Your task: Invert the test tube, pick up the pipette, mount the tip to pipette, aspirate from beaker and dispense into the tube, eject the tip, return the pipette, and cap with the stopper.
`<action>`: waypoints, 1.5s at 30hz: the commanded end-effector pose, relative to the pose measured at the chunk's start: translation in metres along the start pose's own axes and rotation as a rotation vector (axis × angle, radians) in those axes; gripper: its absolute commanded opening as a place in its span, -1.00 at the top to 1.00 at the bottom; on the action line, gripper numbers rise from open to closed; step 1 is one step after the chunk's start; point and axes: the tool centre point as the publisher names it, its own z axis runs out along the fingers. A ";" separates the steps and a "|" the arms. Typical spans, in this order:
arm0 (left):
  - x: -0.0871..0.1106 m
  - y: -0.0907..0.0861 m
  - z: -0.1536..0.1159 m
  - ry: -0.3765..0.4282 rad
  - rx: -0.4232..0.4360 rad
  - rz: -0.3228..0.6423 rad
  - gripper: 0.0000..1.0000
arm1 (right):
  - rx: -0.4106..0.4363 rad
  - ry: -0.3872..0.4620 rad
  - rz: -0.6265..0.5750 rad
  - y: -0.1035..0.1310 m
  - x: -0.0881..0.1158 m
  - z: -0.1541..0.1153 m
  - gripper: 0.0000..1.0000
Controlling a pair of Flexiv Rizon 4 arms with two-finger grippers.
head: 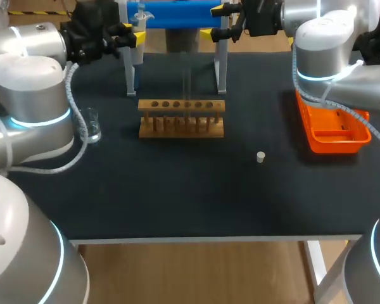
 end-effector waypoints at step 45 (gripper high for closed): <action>-0.096 -0.001 0.063 -0.577 -0.076 -0.184 1.00 | 0.000 -0.003 0.000 0.000 0.001 0.000 -1.00</action>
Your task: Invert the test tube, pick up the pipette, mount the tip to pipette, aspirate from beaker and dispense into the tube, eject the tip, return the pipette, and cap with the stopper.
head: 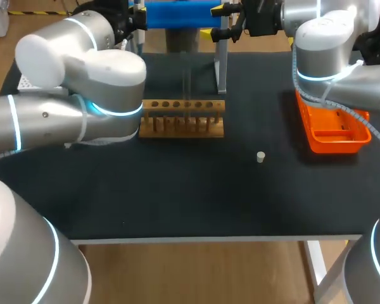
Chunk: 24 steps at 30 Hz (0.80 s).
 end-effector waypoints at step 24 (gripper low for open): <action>-0.019 0.009 0.038 -0.139 -0.078 -0.059 1.00 | 0.000 -0.003 0.000 0.000 0.001 0.000 -1.00</action>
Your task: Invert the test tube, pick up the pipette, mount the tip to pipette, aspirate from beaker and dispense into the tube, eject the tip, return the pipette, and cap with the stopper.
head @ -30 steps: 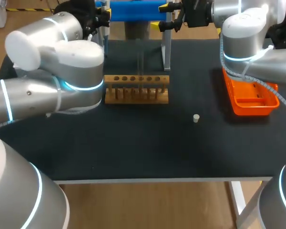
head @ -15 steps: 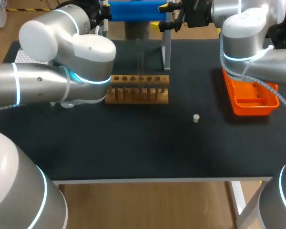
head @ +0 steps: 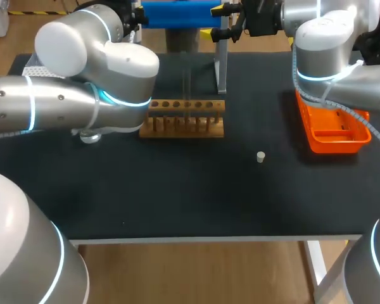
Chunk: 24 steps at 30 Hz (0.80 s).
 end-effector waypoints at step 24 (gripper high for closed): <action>0.008 0.000 0.021 -0.108 -0.068 -0.058 1.00 | 0.000 -0.003 0.000 0.000 0.001 0.000 -1.00</action>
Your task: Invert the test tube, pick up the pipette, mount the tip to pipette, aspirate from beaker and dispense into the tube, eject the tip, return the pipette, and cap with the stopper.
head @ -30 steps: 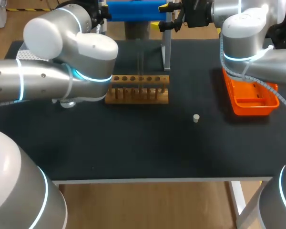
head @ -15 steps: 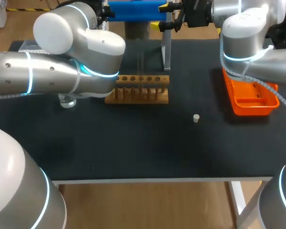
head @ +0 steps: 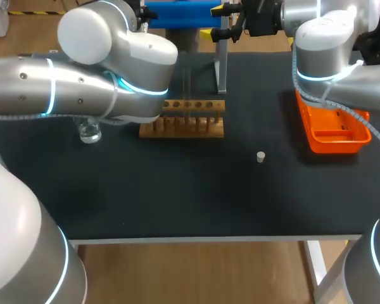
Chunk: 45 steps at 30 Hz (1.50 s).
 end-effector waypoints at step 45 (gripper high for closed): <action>-0.002 0.023 0.024 -0.012 -0.108 -0.034 -1.00 | 0.000 -0.003 0.000 0.000 0.001 0.000 -1.00</action>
